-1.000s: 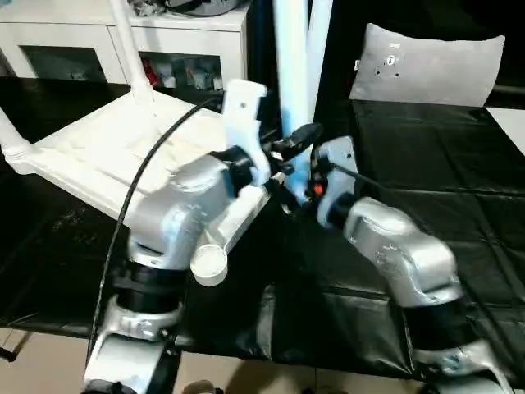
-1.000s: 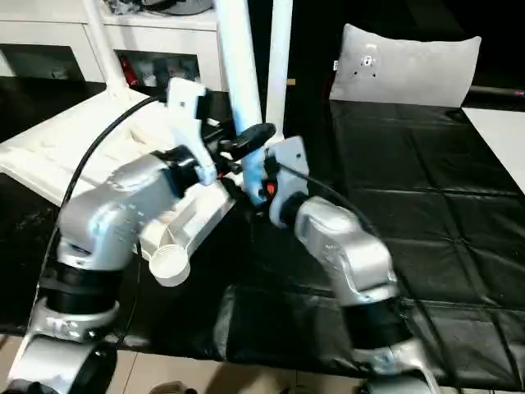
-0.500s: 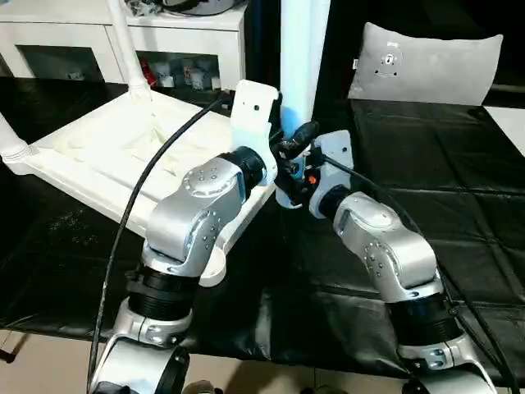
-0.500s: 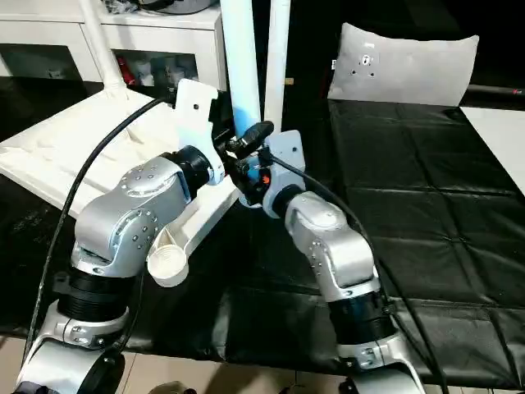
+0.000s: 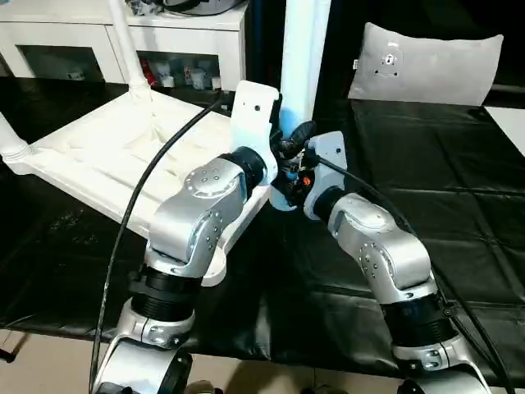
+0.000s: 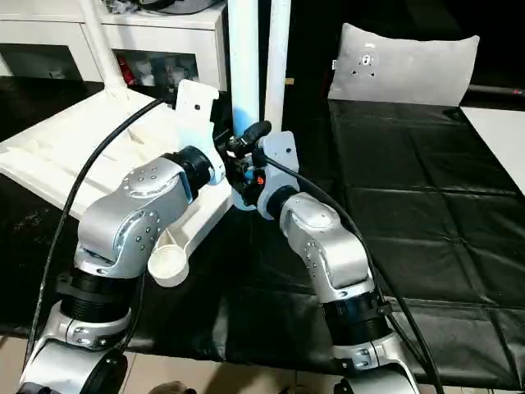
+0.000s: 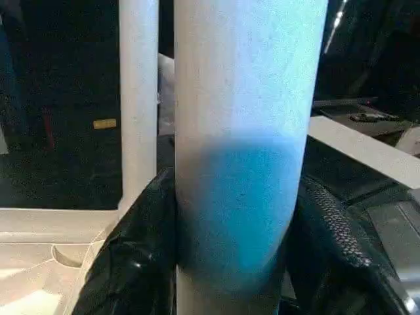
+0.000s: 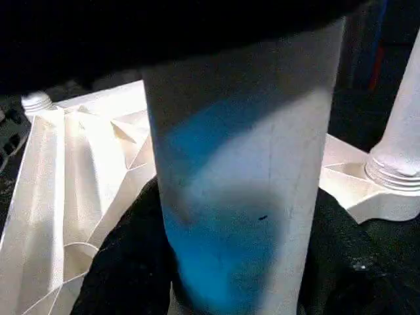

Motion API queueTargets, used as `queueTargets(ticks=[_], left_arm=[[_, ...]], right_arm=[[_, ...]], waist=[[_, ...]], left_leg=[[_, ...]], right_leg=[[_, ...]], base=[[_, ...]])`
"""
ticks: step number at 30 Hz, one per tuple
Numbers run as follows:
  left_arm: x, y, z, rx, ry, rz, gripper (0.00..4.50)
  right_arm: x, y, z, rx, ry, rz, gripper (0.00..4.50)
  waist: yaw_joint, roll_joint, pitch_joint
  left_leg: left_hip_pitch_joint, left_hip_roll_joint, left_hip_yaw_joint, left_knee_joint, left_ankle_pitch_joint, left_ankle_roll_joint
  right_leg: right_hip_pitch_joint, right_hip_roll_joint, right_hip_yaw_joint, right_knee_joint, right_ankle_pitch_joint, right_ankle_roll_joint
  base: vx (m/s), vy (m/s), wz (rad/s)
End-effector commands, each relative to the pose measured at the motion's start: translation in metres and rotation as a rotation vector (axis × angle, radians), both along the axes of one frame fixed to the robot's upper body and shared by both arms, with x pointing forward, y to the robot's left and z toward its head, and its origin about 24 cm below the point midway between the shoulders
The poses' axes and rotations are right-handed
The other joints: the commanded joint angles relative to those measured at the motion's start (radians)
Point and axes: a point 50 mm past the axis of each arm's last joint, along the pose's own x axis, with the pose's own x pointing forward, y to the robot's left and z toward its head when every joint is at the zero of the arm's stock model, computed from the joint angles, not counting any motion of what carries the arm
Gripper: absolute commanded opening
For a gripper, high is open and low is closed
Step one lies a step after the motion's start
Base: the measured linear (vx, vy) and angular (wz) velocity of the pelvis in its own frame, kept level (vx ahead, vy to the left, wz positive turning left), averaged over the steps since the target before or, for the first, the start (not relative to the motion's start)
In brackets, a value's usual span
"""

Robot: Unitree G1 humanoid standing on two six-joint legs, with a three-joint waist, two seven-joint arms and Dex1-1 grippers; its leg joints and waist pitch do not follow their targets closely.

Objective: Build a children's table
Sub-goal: Pick table leg

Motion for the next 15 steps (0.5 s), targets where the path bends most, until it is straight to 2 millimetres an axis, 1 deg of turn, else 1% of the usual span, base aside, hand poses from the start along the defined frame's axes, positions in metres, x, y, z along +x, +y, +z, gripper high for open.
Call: queueTargets(ticks=[1,5,11,12,15], left_arm=[[-0.0018,0.0052,-0.0028,0.004,0.003,-0.006,2.60],[-0.0013,0.0088,-0.0036,0.005,0.005,0.008,2.60],[-0.0038,0.0084,-0.0028,-0.027,0.013,-0.043,2.60],[-0.0037,0.0096,-0.0037,-0.022,0.017,-0.045,2.60],[-0.0038,0.0098,-0.0045,-0.034,0.023,-0.047,2.60]], right_arm=[[0.0022,-0.0084,0.0046,0.025,-0.024,-0.027,1.98],[0.0027,-0.0120,0.0032,0.021,-0.025,-0.032,1.98],[0.0023,-0.0148,0.0030,0.030,-0.028,-0.015,1.97],[0.0023,-0.0153,0.0030,0.026,-0.029,-0.012,1.97],[0.0018,-0.0157,0.0025,0.024,-0.030,-0.007,1.96]], waist=[[-0.003,-0.016,-0.077],[-0.002,-0.016,-0.077],[-0.002,-0.016,-0.078],[-0.001,-0.016,-0.079],[-0.002,-0.016,-0.077]], left_leg=[[-0.003,0.011,0.010,-0.063,-0.094,-0.003],[-0.003,0.011,0.010,-0.063,-0.084,-0.001],[-0.003,0.011,0.010,-0.062,-0.086,0.000],[-0.004,0.011,0.010,-0.062,-0.076,0.002],[-0.003,0.011,0.011,-0.062,-0.086,0.002]], right_leg=[[0.065,-0.055,0.037,-0.071,-0.229,-0.110],[0.065,-0.054,0.037,-0.068,-0.209,-0.116],[0.066,-0.055,0.037,-0.069,-0.216,-0.116],[0.067,-0.055,0.037,-0.067,-0.198,-0.122],[0.066,-0.055,0.037,-0.069,-0.215,-0.122]], base=[[0.000,0.000,0.00],[0.000,0.000,0.00],[0.000,0.000,0.00],[0.000,0.000,0.00],[0.000,0.000,0.00]])
